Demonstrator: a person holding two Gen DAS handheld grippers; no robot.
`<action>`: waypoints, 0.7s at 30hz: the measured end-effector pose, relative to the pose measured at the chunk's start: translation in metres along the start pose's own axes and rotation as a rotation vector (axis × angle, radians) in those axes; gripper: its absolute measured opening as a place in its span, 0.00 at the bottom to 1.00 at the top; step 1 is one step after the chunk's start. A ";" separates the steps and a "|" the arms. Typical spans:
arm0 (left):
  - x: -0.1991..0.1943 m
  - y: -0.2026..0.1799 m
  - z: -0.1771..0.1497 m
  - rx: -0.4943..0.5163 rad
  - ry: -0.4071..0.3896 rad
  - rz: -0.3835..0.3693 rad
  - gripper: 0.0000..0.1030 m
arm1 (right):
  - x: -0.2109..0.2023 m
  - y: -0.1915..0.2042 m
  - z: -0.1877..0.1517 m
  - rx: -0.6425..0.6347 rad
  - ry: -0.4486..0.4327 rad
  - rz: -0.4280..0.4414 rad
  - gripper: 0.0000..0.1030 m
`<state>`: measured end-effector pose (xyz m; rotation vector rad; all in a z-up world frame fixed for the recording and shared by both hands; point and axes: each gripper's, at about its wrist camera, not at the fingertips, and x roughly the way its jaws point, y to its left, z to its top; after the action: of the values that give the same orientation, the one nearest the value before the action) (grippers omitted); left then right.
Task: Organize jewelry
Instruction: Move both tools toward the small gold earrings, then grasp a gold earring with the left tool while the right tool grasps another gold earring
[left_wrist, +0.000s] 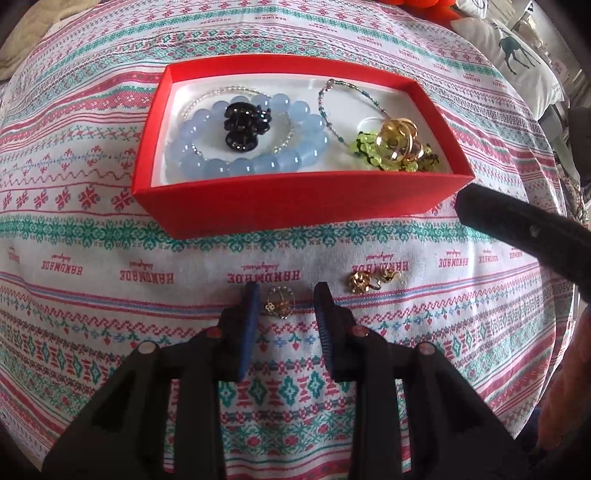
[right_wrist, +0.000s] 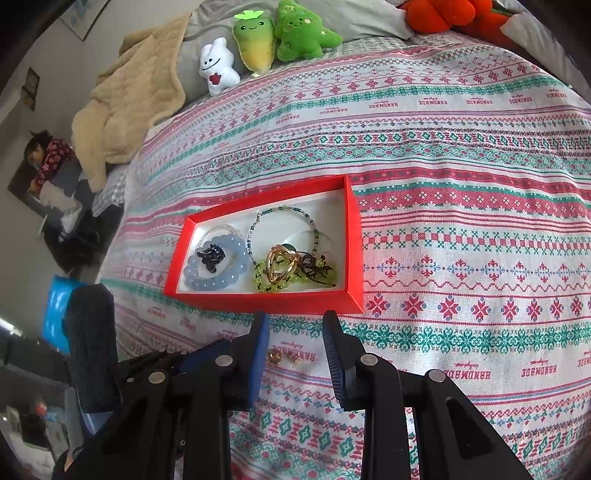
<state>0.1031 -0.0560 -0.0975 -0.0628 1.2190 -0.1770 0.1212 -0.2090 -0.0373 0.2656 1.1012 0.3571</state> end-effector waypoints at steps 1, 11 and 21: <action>0.001 -0.003 0.000 0.009 -0.002 0.009 0.31 | 0.000 0.000 0.000 0.000 -0.001 -0.001 0.29; 0.009 -0.020 0.012 0.040 -0.012 0.034 0.30 | 0.002 0.002 0.000 -0.004 0.003 -0.003 0.29; 0.004 -0.005 0.010 0.024 -0.014 0.024 0.16 | 0.000 0.000 0.000 0.001 0.000 -0.001 0.30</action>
<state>0.1132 -0.0615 -0.0967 -0.0283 1.2029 -0.1700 0.1209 -0.2086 -0.0378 0.2657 1.1012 0.3557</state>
